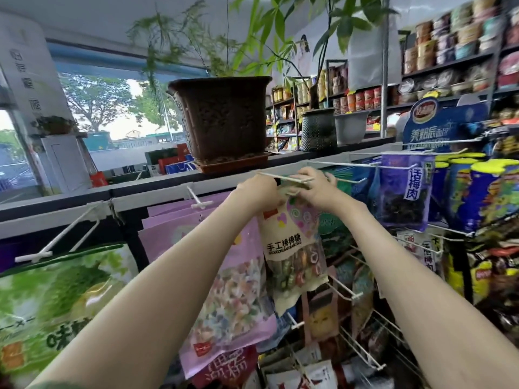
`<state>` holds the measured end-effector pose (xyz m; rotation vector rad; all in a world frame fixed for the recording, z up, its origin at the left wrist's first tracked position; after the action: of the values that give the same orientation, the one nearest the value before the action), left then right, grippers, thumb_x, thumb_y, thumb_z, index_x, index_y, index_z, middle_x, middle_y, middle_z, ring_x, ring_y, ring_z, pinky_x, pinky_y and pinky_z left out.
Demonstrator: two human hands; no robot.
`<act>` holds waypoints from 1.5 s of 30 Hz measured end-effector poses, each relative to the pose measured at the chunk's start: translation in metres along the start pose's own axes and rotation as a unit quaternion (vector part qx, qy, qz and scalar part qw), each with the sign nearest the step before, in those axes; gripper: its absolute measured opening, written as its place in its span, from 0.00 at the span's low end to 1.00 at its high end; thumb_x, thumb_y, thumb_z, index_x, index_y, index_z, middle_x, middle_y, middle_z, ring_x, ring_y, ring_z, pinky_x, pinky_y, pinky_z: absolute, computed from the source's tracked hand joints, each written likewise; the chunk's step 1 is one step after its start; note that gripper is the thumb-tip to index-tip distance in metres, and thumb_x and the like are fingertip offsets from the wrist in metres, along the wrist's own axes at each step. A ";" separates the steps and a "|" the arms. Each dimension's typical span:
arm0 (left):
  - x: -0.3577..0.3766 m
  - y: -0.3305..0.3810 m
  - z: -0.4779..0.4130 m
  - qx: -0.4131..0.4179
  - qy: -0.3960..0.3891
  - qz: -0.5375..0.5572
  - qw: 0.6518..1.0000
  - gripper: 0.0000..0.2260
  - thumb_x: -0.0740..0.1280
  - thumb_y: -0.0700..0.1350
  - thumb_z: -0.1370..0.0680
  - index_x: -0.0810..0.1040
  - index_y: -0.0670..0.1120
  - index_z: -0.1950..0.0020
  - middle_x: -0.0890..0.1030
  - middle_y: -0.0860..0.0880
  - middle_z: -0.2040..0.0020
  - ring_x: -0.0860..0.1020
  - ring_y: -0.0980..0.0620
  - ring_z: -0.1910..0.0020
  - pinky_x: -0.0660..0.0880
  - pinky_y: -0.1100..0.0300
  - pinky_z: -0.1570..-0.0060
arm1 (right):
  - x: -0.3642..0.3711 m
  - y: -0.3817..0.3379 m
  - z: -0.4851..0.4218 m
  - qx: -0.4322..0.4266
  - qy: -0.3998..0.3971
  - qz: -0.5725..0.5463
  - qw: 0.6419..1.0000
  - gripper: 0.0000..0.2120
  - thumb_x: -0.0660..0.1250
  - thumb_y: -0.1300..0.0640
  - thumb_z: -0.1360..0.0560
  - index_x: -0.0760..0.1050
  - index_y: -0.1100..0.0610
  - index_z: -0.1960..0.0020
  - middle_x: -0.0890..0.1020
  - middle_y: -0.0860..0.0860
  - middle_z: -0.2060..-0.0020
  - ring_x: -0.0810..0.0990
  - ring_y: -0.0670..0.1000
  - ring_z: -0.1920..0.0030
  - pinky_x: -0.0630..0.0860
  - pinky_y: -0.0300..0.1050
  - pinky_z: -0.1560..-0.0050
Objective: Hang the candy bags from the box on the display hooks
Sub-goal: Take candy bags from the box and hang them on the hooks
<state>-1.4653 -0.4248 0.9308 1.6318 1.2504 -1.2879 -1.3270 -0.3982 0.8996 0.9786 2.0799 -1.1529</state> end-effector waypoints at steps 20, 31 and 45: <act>-0.006 0.004 0.002 0.030 0.028 0.018 0.999 0.04 0.66 0.43 0.24 0.79 0.44 0.56 0.76 0.48 0.61 0.74 0.47 0.59 0.68 0.58 0.62 | -0.009 -0.004 -0.002 -0.031 -0.025 -0.033 0.999 0.09 0.65 0.56 0.25 0.77 0.47 0.63 0.82 0.46 0.61 0.76 0.51 0.48 0.64 0.50 0.41; -0.008 0.018 0.025 0.013 0.079 -0.093 0.992 0.11 0.63 0.45 0.21 0.77 0.45 0.40 0.79 0.47 0.43 0.78 0.46 0.44 0.69 0.56 0.57 | -0.010 -0.016 0.026 0.001 0.063 0.026 0.998 0.08 0.63 0.53 0.22 0.79 0.46 0.47 0.81 0.46 0.50 0.73 0.52 0.41 0.58 0.48 0.40; 0.046 0.060 0.120 0.088 0.350 -0.002 0.933 0.19 0.66 0.47 0.29 0.78 0.42 0.41 0.80 0.42 0.45 0.77 0.42 0.44 0.70 0.45 0.38 | 0.011 -0.017 0.140 0.047 0.191 -0.001 0.981 0.25 0.62 0.61 0.23 0.63 0.54 0.27 0.68 0.51 0.29 0.63 0.52 0.29 0.57 0.52 0.30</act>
<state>-1.4408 -0.5403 0.8533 2.3377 1.5653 -0.8465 -1.3298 -0.5233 0.8327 1.3297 2.3364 -1.1437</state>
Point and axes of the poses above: each hand's wrist, its own z-axis away from the middle knuckle, its own x-axis out of the palm, y = z × x, the point moved 3 cm from there along -z, towards the middle knuckle
